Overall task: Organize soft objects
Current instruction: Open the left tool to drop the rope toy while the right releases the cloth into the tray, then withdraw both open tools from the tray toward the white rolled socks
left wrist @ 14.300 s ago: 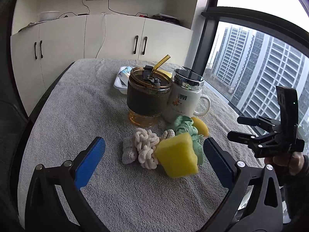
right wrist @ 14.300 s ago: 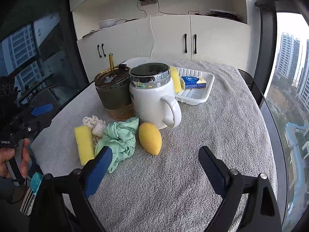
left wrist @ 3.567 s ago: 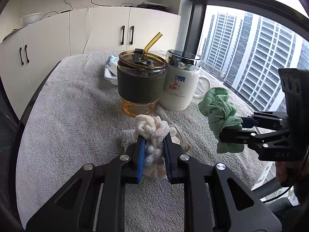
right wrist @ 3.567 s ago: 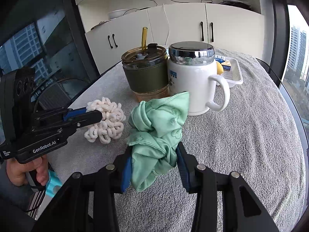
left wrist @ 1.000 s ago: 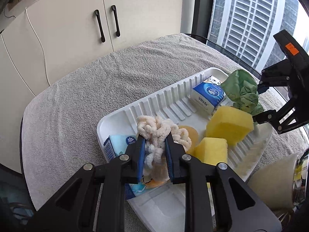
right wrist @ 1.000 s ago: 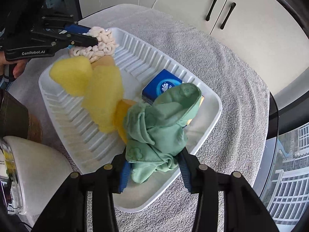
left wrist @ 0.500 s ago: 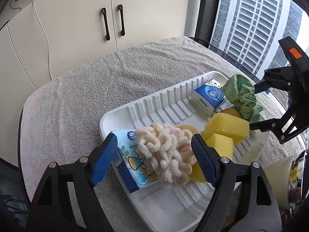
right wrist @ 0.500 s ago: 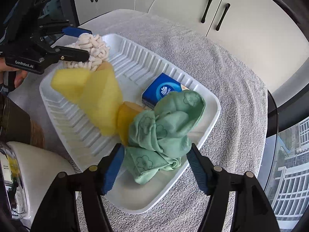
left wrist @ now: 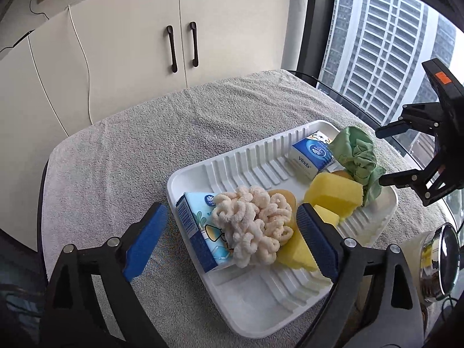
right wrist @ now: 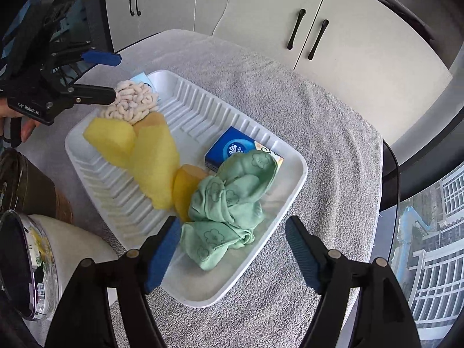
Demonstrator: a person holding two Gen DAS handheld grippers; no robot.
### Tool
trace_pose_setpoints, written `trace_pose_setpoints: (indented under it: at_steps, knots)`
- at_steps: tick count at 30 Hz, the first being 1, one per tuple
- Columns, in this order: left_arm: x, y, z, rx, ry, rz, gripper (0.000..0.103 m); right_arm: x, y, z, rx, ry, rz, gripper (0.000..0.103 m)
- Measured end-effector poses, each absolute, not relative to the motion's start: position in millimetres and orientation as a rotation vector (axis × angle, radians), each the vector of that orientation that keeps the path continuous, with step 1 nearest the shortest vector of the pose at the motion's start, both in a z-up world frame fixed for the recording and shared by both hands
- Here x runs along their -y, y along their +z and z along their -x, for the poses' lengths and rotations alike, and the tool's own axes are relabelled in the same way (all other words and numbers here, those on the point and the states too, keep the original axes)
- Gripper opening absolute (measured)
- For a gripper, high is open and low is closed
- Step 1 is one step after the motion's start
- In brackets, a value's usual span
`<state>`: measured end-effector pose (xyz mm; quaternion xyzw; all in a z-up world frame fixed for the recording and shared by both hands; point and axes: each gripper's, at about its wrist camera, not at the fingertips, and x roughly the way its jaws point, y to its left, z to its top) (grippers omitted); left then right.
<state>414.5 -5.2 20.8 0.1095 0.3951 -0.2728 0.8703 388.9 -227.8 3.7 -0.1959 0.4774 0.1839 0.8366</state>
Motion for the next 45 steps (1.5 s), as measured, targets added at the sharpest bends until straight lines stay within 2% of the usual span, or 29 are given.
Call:
trace_pose_setpoints:
  at_steps: [2, 3, 4, 10, 29, 37, 45]
  knots:
    - [0, 26, -411, -0.809, -0.558, -0.221, 0.095, 233, 10, -388, -0.999, 0.373, 0.393, 0.077]
    - [-3, 29, -409, -0.797, -0.552, -0.211, 0.102, 236, 13, -387, -0.994, 0.367, 0.379, 0.077]
    - [-7, 32, -407, -0.788, -0.541, -0.205, 0.103, 239, 17, -385, -0.985, 0.361, 0.368, 0.079]
    - [-29, 54, -387, -0.723, -0.471, -0.164, 0.103, 255, 48, -363, -0.901, 0.324, 0.320, 0.103]
    - [-69, 67, -269, -0.628, -0.381, -0.089, 0.103, 287, 100, -246, -0.657, 0.254, 0.145, 0.103]
    - [-73, 43, -198, -0.645, -0.390, -0.045, 0.103, 285, 77, -183, -0.638, 0.246, 0.020, 0.103]
    - [-57, 1, -137, -0.721, -0.388, -0.066, 0.103, 226, 35, -127, -0.679, 0.294, 0.016, 0.103]
